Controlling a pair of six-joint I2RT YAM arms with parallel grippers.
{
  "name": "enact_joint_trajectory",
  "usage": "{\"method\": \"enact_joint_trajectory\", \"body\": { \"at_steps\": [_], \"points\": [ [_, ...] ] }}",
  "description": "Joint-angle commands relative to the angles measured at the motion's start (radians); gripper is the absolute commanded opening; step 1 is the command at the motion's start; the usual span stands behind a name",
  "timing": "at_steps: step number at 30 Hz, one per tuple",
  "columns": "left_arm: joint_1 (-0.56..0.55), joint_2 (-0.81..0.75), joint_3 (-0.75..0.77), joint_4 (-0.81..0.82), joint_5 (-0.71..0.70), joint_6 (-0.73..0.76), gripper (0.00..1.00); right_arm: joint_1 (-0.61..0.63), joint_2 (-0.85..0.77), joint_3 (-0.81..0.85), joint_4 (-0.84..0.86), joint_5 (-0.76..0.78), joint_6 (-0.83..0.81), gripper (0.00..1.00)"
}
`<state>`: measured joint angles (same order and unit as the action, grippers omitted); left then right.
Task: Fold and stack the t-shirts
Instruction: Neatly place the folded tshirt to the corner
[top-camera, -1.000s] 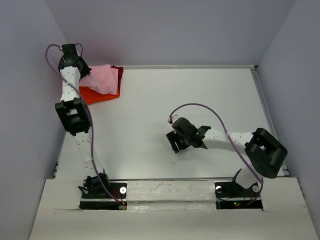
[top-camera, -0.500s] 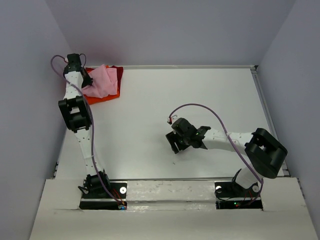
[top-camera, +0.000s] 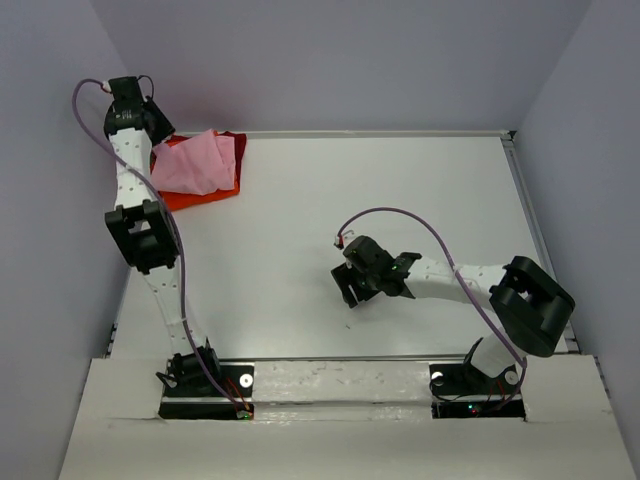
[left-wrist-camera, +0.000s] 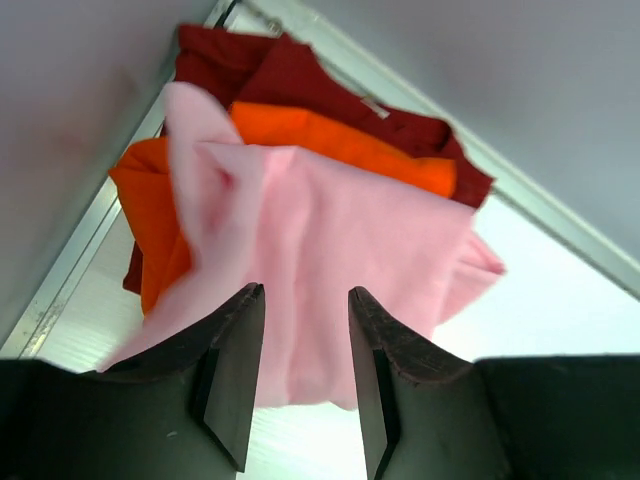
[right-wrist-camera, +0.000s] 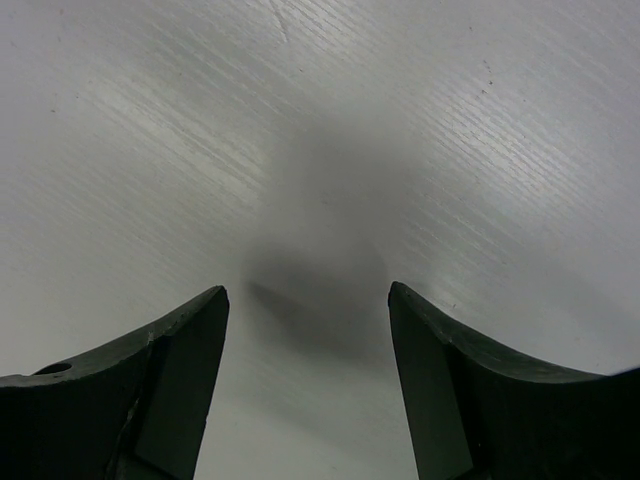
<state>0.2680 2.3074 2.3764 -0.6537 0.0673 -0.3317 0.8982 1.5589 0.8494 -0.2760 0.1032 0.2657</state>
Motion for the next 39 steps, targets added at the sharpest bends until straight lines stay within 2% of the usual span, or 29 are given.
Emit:
{"method": "enact_joint_trajectory", "body": {
  "at_steps": [1, 6, 7, 10, 11, 12, 17, 20, 22, 25, 26, 30, 33, 37, 39],
  "points": [
    [-0.004, -0.178, 0.027, 0.008, 0.046, -0.024, 0.49, 0.008, -0.005, 0.016, 0.041, -0.017, -0.005, 0.71],
    [-0.007, -0.212, 0.015, 0.029, 0.101, -0.036, 0.49, 0.008, 0.000, 0.017, 0.041, -0.022, -0.008, 0.71],
    [-0.007, -0.213, 0.004, 0.048, 0.120, -0.033, 0.35, 0.008, 0.000, 0.017, 0.040, -0.022, -0.008, 0.71],
    [-0.007, -0.192, -0.040, 0.089, 0.236, -0.052, 0.16, 0.018, -0.003, 0.016, 0.041, -0.020, -0.008, 0.70],
    [-0.007, -0.166, -0.052, 0.127, 0.285, -0.061, 0.01, 0.018, -0.006, 0.014, 0.041, -0.019, -0.008, 0.70],
    [-0.009, -0.152, -0.078, 0.146, 0.367, -0.067, 0.00, 0.018, -0.008, 0.013, 0.041, -0.017, -0.006, 0.70],
    [-0.021, -0.071, -0.172, 0.288, 0.511, -0.093, 0.00, 0.018, -0.011, 0.010, 0.041, -0.016, -0.006, 0.70],
    [-0.021, -0.066, -0.293, 0.454, 0.644, -0.151, 0.00, 0.018, -0.013, 0.011, 0.040, -0.014, -0.008, 0.70],
    [-0.019, -0.074, -0.405, 0.604, 0.681, -0.200, 0.00, 0.018, -0.011, 0.010, 0.038, -0.011, -0.010, 0.70],
    [-0.019, -0.075, -0.520, 0.747, 0.747, -0.292, 0.00, 0.018, -0.011, 0.011, 0.034, -0.005, -0.010, 0.70],
    [-0.015, -0.072, -0.543, 0.829, 0.773, -0.332, 0.00, 0.018, -0.013, 0.011, 0.032, -0.002, -0.010, 0.70],
    [-0.004, -0.031, -0.620, 0.902, 0.779, -0.371, 0.00, 0.018, -0.010, 0.014, 0.027, 0.003, -0.011, 0.70],
    [0.014, 0.007, -0.683, 1.022, 0.821, -0.435, 0.00, 0.018, -0.010, 0.017, 0.024, 0.004, -0.013, 0.70],
    [0.037, 0.098, -0.761, 1.236, 0.902, -0.558, 0.00, 0.018, -0.010, 0.016, 0.024, 0.004, -0.013, 0.70],
    [0.042, 0.154, -0.792, 1.366, 0.962, -0.682, 0.00, 0.018, -0.014, 0.016, 0.023, 0.001, -0.011, 0.70]
  ]
}}
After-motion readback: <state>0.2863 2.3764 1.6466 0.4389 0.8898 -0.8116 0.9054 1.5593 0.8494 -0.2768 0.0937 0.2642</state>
